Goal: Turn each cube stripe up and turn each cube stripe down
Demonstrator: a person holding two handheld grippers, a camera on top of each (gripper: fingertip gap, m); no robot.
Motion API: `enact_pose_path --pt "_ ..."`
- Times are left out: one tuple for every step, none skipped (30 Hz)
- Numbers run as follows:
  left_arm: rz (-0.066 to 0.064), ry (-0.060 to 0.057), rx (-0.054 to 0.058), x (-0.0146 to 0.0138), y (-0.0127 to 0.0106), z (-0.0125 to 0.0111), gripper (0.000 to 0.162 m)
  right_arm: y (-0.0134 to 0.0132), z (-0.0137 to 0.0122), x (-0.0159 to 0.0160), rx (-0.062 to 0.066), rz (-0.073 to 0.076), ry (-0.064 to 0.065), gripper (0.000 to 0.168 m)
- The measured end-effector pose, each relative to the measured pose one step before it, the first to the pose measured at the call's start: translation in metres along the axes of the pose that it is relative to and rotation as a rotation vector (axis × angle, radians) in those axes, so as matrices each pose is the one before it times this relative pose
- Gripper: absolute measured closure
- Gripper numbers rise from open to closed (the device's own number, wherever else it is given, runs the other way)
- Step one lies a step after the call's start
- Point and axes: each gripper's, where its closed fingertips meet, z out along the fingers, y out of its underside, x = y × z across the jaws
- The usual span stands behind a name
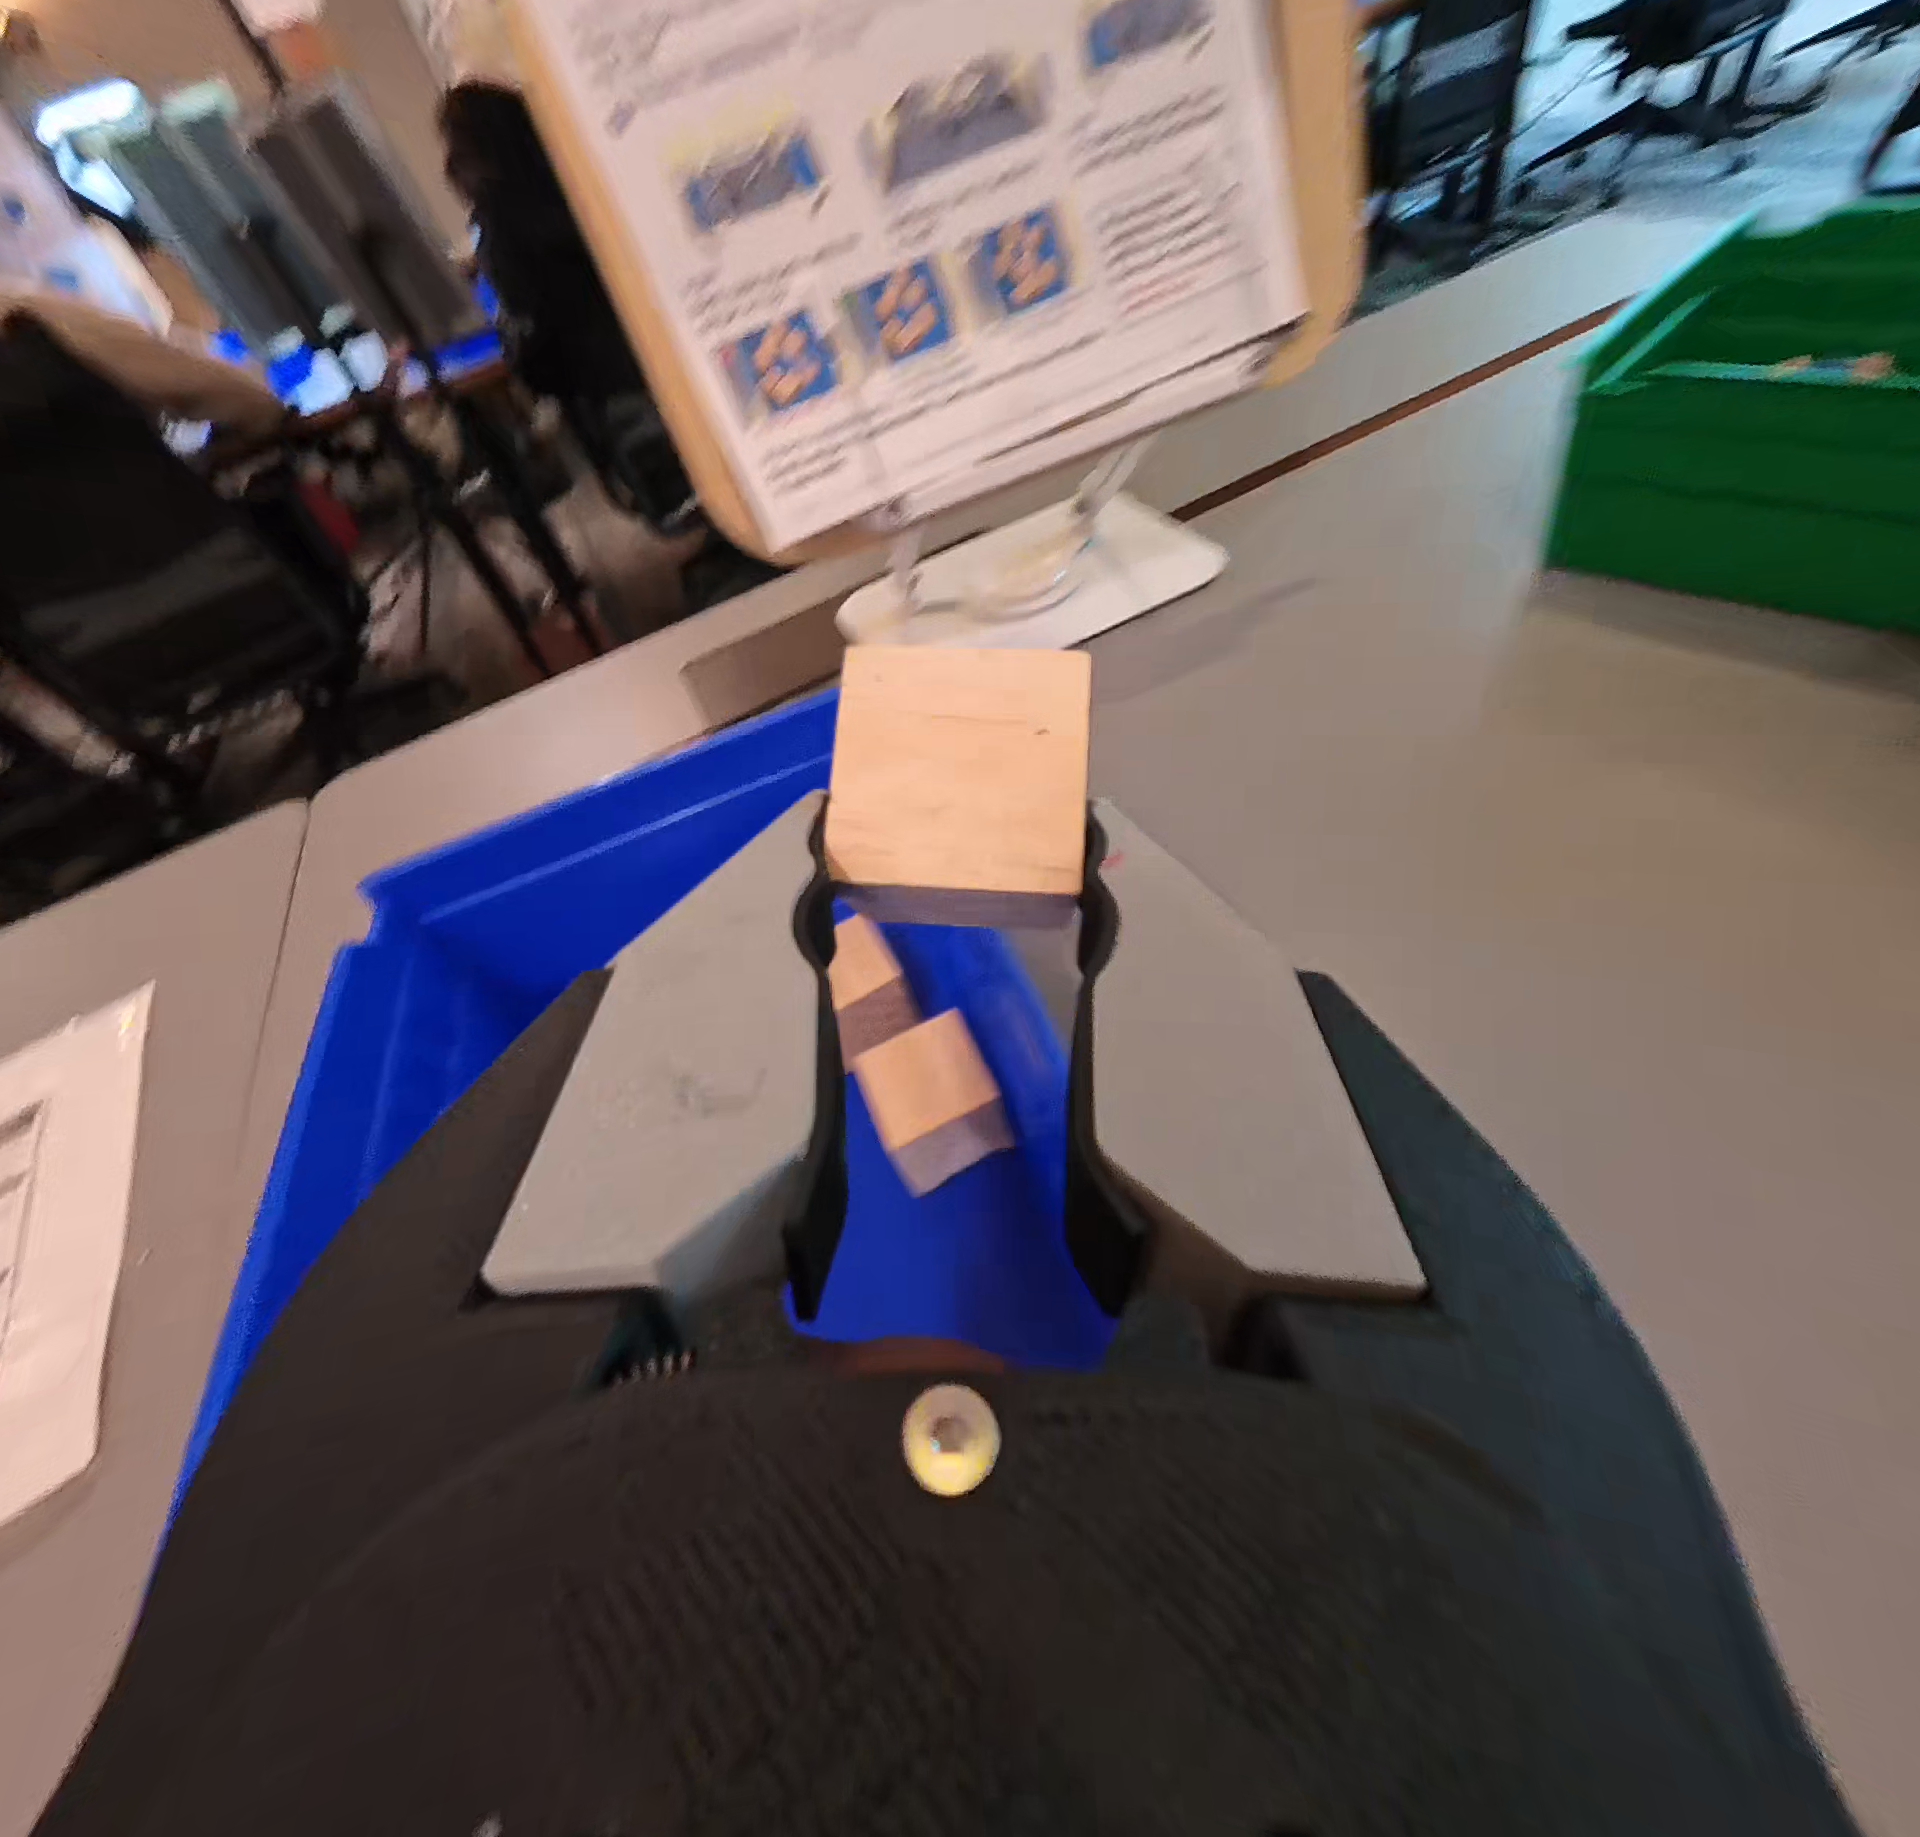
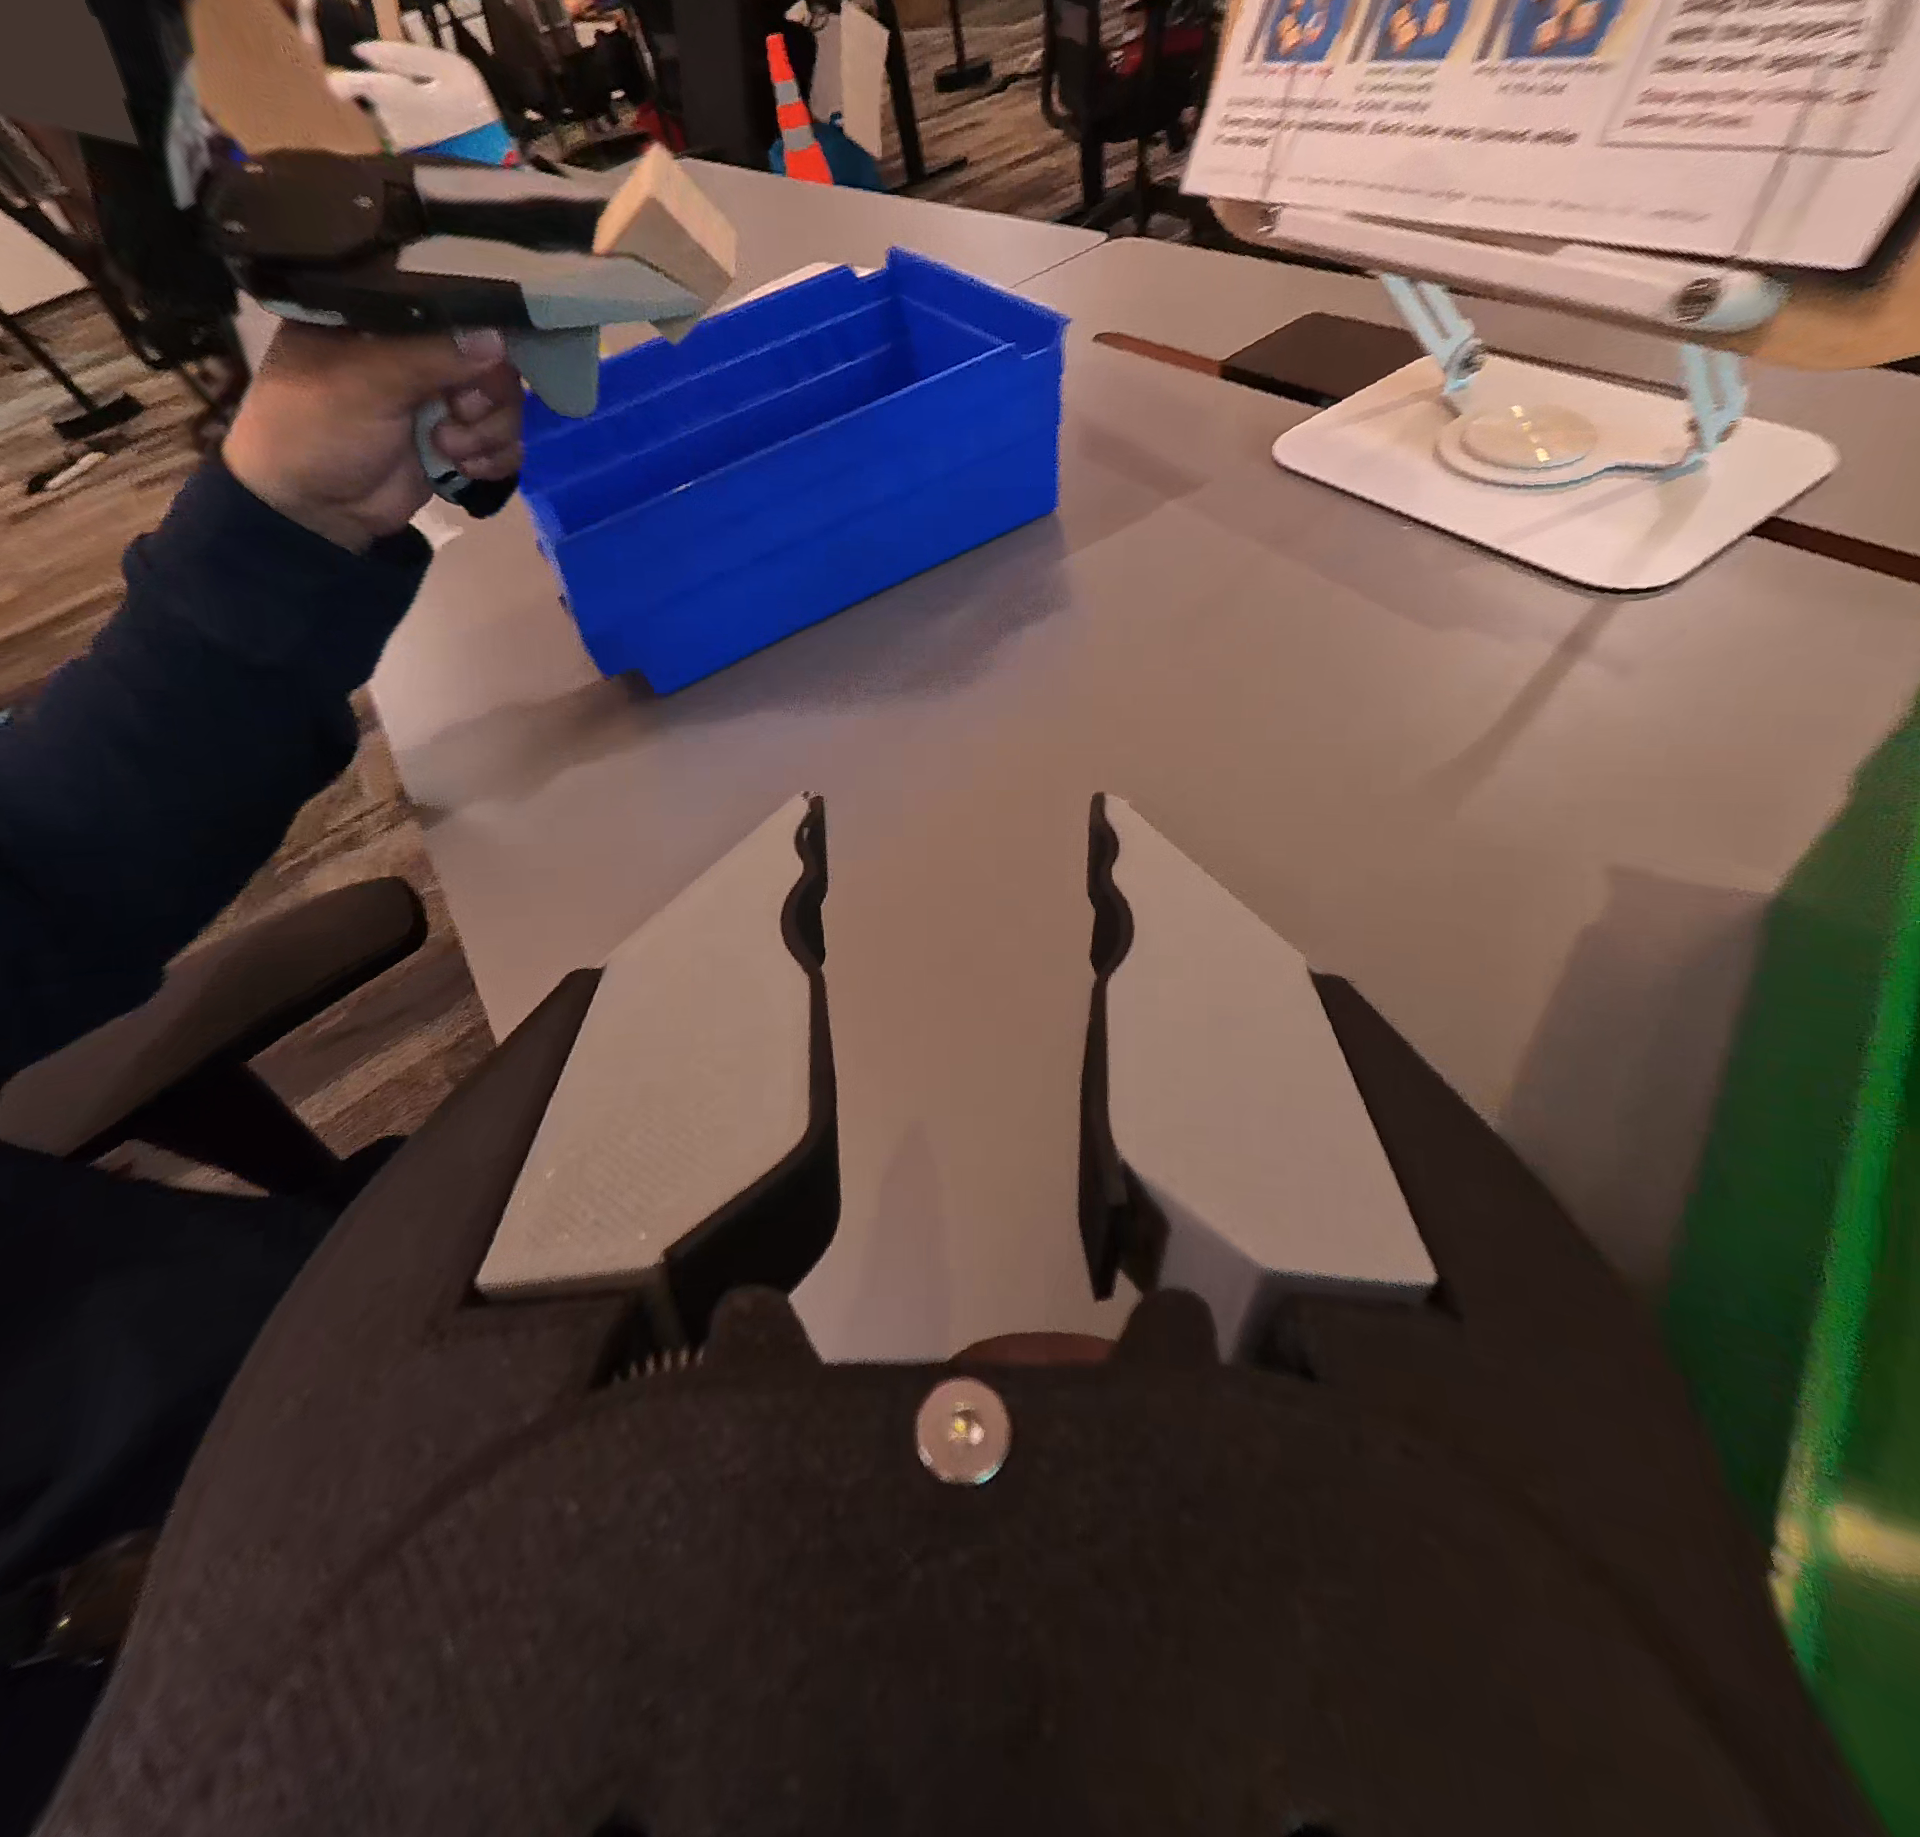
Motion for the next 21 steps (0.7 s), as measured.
enact_pose_path --pt "0.0177 0.0364 0.0386 0.01750 -0.01078 -0.00667 0.119 0.00115 0.00372 -0.00679 -0.0033 0.0045 -0.0284 0.120" --pt "0.0145 0.0424 0.0370 0.01920 -0.01035 -0.00539 0.119 0.00104 0.00386 -0.00788 -0.0021 0.0083 -0.0362 0.120" --pt "0.0179 0.0499 0.0329 0.02119 -0.00935 -0.00366 0.118 0.00112 0.00382 -0.00834 -0.0031 0.0083 -0.0395 0.120" --pt "0.0246 0.0485 0.0265 0.02194 -0.00774 -0.00194 0.118 0.00097 0.00387 -0.00752 -0.0026 0.0074 -0.0357 0.120" --pt "0.0339 0.0371 0.0226 0.02065 -0.00656 -0.00069 0.118 0.00036 0.00351 -0.00623 0.0009 0.0078 -0.0283 0.119" --pt "0.0397 0.0223 0.0214 0.01861 -0.00568 0.00020 0.118 0.00010 0.00340 -0.00609 0.0022 0.0076 -0.0273 0.119" --pt "0.0381 0.0197 0.0168 0.01805 -0.00460 0.00077 0.118 0.00010 0.00299 -0.00635 0.0017 0.0082 -0.0294 0.118" --pt "0.0356 0.0264 0.0097 0.01844 -0.00307 0.00131 0.118 -0.00044 0.00248 -0.00671 0.0042 0.0095 -0.0314 0.117" --pt "0.0315 0.0219 0.0073 0.01725 -0.00206 0.00175 0.118 -0.00098 0.00209 -0.00677 0.0070 0.0096 -0.0309 0.116" --pt "0.0323 0.0122 0.0063 0.01469 -0.00141 0.00190 0.118 -0.00113 0.00156 -0.00622 0.0069 0.0085 -0.0282 0.115" --pt "0.0359 0.0060 0.0069 0.01239 -0.00140 0.00252 0.118 -0.00147 0.00119 -0.00556 0.0088 0.0076 -0.0246 0.115" --pt "0.0436 0.0074 -0.0041 0.01083 -0.00070 0.00349 0.118 -0.00193 0.00075 -0.00483 0.0106 0.0065 -0.0210 0.114" --pt "0.0621 0.0026 -0.0128 0.00825 0.00018 0.00338 0.118 -0.00209 0.00055 -0.00436 0.0111 0.0055 -0.0189 0.113" --pt "0.0723 -0.0151 -0.0072 0.00444 -0.00046 0.00233 0.118 -0.00198 0.00031 -0.00337 0.0119 0.0059 -0.0148 0.112" --pt "0.0558 -0.0271 0.0011 0.00151 -0.00128 0.00152 0.118 -0.00159 0.00014 -0.00210 0.0098 0.0048 -0.0085 0.111" --pt "0.0248 -0.0082 0.0052 0.00294 -0.00174 0.00135 0.118 -0.00098 0.00007 -0.00086 0.0068 0.0021 -0.0012 0.111" --pt "-0.0050 0.0207 0.0084 0.00595 -0.00205 0.00148 0.118 -0.00060 -0.00007 0.00010 0.0050 0.0005 0.0034 0.110" --pt "-0.0215 0.0346 0.0122 0.00721 -0.00215 0.00153 0.118 -0.00059 -0.00008 -0.00057 0.0049 0.0003 -0.0016 0.109" --pt "-0.0231 0.0319 0.0106 0.00638 -0.00136 0.00177 0.118 -0.00069 0.00025 -0.00217 0.0058 0.0029 -0.0124 0.108" --pt "-0.0157 0.0219 0.0076 0.00472 -0.00046 0.00161 0.118 -0.00069 0.00048 -0.00341 0.0052 0.0079 -0.0209 0.108" --pt "-0.0067 0.0145 0.0061 0.00365 -0.00016 0.00139 0.118 -0.00054 0.00078 -0.00351 0.0044 0.0107 -0.0225 0.107"
